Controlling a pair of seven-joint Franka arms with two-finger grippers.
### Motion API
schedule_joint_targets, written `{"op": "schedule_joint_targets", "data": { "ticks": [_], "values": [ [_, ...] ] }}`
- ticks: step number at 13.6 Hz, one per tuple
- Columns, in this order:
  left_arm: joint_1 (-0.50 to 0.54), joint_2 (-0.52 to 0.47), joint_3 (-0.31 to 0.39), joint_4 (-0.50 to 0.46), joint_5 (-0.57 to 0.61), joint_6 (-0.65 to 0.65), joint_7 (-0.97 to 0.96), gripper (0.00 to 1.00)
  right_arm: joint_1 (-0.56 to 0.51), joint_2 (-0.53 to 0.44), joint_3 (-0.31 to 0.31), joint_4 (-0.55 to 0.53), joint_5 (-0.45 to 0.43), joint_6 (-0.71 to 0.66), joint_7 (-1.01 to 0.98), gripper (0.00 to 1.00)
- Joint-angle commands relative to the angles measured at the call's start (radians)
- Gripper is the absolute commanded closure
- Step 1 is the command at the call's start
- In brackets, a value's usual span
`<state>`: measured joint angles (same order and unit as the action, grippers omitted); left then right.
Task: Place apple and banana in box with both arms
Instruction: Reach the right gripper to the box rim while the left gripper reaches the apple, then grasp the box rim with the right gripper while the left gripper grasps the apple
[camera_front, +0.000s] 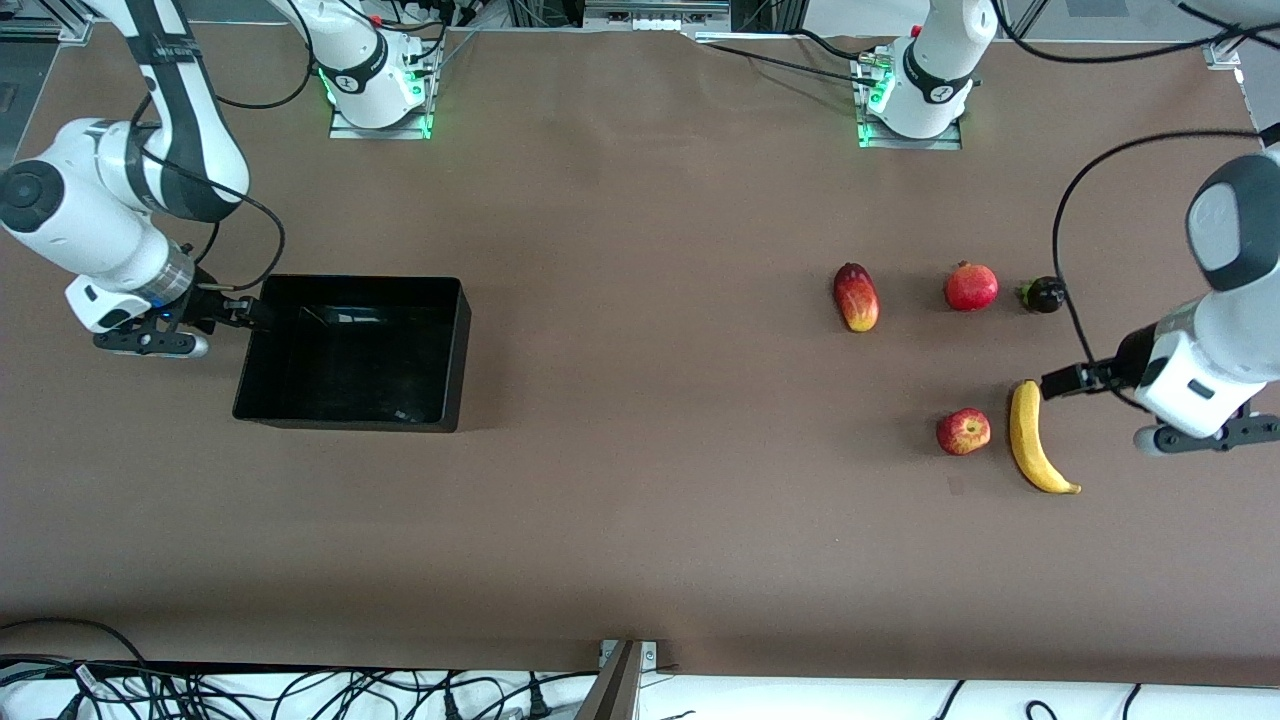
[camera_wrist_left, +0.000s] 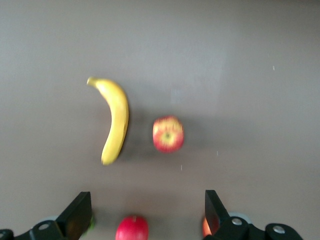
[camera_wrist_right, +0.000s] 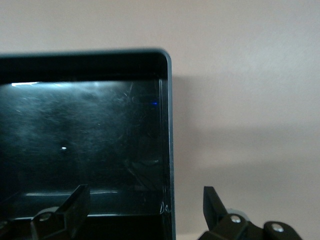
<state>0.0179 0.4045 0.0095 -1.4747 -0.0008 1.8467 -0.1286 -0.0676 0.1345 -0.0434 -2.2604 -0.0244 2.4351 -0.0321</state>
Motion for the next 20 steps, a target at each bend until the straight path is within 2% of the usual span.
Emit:
{"op": "schedule_joint_targets", "data": {
  "ticks": [1, 4, 7, 10, 11, 12, 13, 18, 20],
  "values": [
    [0.005, 0.101, 0.000, 0.039, 0.025, 0.110, -0.008, 0.00, -0.008, 0.020, -0.022, -0.030, 0.003, 0.059, -0.035, 0.00],
    [0.036, 0.175, -0.002, 0.036, 0.022, 0.213, 0.006, 0.00, -0.009, 0.085, -0.053, -0.080, 0.003, 0.242, -0.096, 0.00],
    [0.028, 0.246, -0.002, 0.001, 0.021, 0.372, -0.023, 0.00, -0.009, 0.114, -0.062, -0.088, 0.014, 0.274, -0.086, 0.01],
    [0.019, 0.272, 0.000, -0.065, 0.025, 0.515, -0.080, 0.00, -0.011, 0.148, -0.062, -0.088, 0.020, 0.297, -0.086, 0.29],
    [0.017, 0.274, -0.002, -0.093, 0.030, 0.564, -0.109, 0.00, -0.009, 0.148, -0.062, -0.087, 0.018, 0.295, -0.103, 0.55],
    [0.017, 0.274, -0.002, -0.119, 0.030, 0.595, -0.111, 0.00, -0.009, 0.146, -0.062, -0.088, 0.018, 0.291, -0.124, 0.86],
    [0.016, 0.275, -0.002, -0.131, 0.030, 0.618, -0.115, 0.00, -0.009, 0.148, -0.062, -0.087, 0.018, 0.289, -0.141, 1.00],
    [-0.019, 0.270, 0.000, -0.228, 0.031, 0.718, -0.192, 0.00, -0.008, 0.145, -0.056, -0.062, 0.021, 0.286, -0.094, 1.00],
    [-0.026, 0.266, 0.000, -0.248, 0.031, 0.720, -0.201, 0.00, -0.006, 0.131, -0.021, -0.047, 0.037, 0.262, -0.049, 1.00]
  ]
}}
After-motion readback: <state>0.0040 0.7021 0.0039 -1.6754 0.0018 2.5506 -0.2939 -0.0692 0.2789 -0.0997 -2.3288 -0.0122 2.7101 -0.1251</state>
